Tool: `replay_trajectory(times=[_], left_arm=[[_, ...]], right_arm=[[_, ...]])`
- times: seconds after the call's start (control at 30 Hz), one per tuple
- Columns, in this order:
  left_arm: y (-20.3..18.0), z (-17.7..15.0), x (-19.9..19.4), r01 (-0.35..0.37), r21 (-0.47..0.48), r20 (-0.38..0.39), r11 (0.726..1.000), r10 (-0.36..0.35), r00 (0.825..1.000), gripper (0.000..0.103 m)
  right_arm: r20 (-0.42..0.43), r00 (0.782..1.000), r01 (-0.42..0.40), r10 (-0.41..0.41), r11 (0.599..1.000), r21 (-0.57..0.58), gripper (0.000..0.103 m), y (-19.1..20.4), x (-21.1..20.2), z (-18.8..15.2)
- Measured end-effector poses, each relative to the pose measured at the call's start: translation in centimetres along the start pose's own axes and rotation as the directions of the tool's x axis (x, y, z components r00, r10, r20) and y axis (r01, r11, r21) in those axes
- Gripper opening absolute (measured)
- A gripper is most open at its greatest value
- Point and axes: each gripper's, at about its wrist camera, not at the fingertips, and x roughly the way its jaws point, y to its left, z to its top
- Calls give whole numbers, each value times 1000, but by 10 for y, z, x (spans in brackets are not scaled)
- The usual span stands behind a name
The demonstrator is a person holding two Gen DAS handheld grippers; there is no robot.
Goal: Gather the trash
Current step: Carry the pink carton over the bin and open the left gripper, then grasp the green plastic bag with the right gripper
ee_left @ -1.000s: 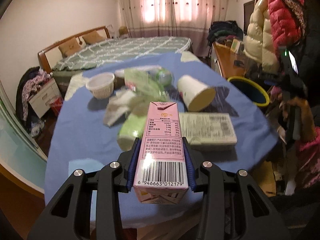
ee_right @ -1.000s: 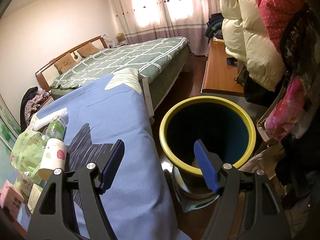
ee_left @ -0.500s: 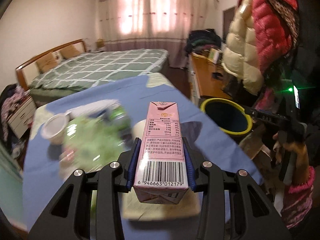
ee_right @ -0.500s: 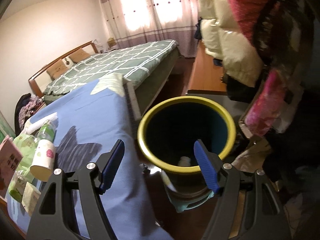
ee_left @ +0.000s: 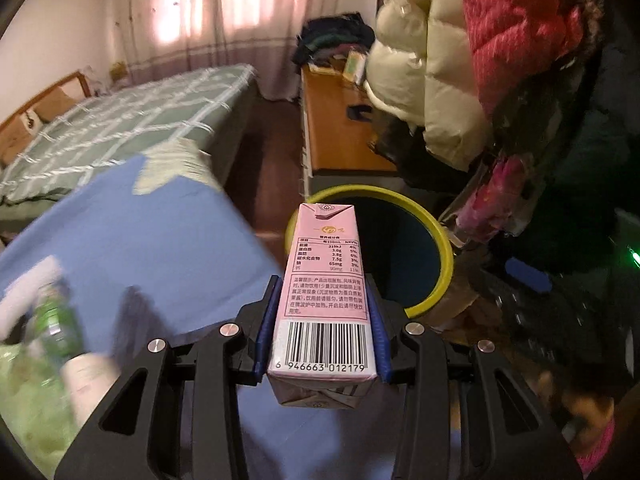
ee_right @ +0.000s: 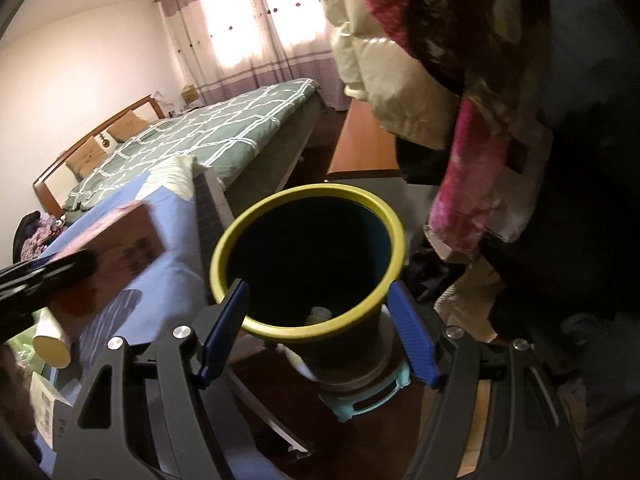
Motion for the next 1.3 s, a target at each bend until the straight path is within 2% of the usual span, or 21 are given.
replay_trajectory(times=[0.27, 0.43, 0.5, 0.53, 0.57, 0.7, 0.8, 0.9, 0.97, 1.07, 1.17, 1.27, 1.3], left_arm=[[-43, 23, 73, 12, 46, -89, 999, -8, 996, 40], [-52, 30, 98, -12, 42, -107, 999, 16, 994, 41], [-50, 33, 100, -22, 28, -101, 999, 25, 995, 46], [-48, 35, 98, -29, 19, -94, 999, 31, 995, 62], [-46, 36, 94, -35, 12, -83, 999, 35, 996, 72], [-33, 35, 52, -43, -7, -9, 999, 43, 999, 73], [-14, 25, 4, -58, -38, 59, 998, 60, 996, 82], [15, 7, -50, -82, -89, 133, 993, 94, 987, 89], [36, -7, -84, -112, -124, 174, 986, 133, 976, 93], [75, -36, -141, -168, -199, 229, 965, 213, 950, 95], [113, -73, -193, -259, -282, 260, 924, 333, 906, 96], [148, -112, -238, -362, -372, 255, 855, 469, 846, 97], [161, -127, -253, -398, -408, 243, 822, 518, 820, 98]], right_arm=[[-26, 1000, 16, -15, 999, 38, 68, -22, 8, -6], [-41, 999, 33, -31, 998, 54, 68, -29, 12, -10], [-45, 998, 39, -37, 998, 55, 68, -31, 12, -11], [-46, 998, 40, -37, 998, 53, 68, -30, 11, -11], [-45, 998, 39, -37, 998, 52, 68, -29, 10, -12], [-42, 999, 31, -29, 999, 34, 68, -20, 4, -14], [-42, 999, 8, -8, 1000, 8, 68, -7, 1, -17], [-46, 999, -24, 22, 999, -30, 68, 14, -2, -20], [-52, 997, -57, 54, 996, -69, 68, 34, -3, -22], [-70, 992, -116, 108, 984, -137, 68, 71, -4, -28], [-104, 978, -197, 179, 956, -216, 68, 119, -4, -34], [-122, 963, -264, 239, 924, -277, 68, 161, -8, -41], [-131, 955, -294, 266, 909, -297, 68, 178, -11, -43]])
